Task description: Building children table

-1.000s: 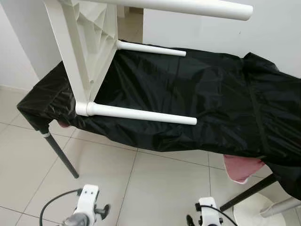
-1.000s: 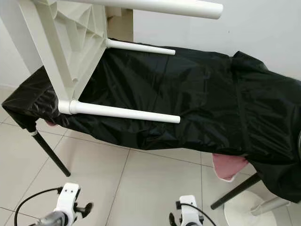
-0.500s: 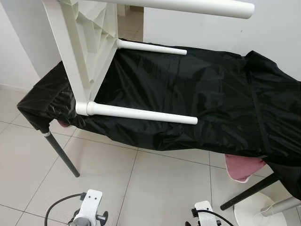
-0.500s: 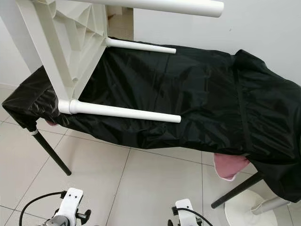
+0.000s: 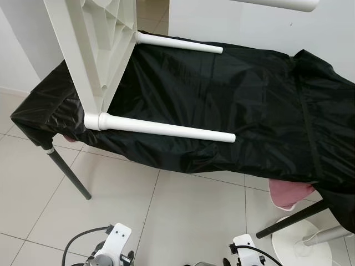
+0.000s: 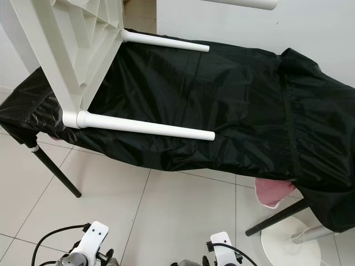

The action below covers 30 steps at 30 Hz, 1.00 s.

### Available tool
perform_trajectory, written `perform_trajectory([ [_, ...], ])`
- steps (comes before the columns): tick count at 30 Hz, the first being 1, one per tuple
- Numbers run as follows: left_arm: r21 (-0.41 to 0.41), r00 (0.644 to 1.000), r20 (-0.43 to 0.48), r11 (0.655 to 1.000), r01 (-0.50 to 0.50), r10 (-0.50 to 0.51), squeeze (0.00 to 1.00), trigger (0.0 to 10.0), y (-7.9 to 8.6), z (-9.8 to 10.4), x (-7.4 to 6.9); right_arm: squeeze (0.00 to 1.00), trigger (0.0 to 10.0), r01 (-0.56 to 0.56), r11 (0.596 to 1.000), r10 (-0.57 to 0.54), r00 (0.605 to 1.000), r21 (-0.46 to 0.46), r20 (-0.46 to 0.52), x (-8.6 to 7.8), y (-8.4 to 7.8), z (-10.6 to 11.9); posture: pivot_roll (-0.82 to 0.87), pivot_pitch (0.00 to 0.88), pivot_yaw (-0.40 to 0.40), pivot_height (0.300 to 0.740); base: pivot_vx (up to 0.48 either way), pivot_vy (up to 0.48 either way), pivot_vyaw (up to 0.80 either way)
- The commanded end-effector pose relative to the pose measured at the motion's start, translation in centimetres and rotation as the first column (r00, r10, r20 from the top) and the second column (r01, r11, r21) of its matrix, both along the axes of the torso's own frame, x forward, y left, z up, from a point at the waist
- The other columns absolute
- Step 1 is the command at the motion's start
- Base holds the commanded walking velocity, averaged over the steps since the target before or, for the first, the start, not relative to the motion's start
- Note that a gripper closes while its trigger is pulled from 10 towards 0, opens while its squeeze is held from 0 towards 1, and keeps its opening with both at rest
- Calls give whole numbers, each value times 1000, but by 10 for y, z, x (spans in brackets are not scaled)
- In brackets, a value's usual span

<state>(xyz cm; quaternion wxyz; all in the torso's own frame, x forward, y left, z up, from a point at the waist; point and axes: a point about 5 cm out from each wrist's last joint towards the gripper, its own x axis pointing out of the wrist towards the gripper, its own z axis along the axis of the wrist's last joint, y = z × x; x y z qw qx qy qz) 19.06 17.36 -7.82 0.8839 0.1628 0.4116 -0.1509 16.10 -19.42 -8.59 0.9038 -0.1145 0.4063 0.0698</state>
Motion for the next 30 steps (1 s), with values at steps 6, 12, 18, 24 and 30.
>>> perform_trajectory([
  [6,59,994,80,995,-80,75,0,10000,6,0,-4,0,10000,23,1000,-23,999,4,-39,-10,3,-5,-38,57,-30,740,0,0,0],
  [12,60,986,59,986,-157,153,0,10000,13,-2,-8,0,10000,30,1000,-30,997,2,-69,-15,4,-8,-25,0,-40,740,0,0,0],
  [18,30,969,-31,969,-245,246,0,10000,19,-7,-14,0,10000,112,994,-112,992,5,-65,-15,1,-8,-22,0,-45,740,0,0,0],
  [24,13,977,-31,978,-210,210,0,10000,12,-6,-11,0,10000,136,991,-134,988,18,-76,-15,1,-9,-16,0,-46,740,0,0,0],
  [30,-13,997,-75,999,34,-35,0,10000,-21,-12,-21,0,10000,62,998,-60,992,16,-107,-22,11,-13,-32,0,-26,740,0,0,0],
])
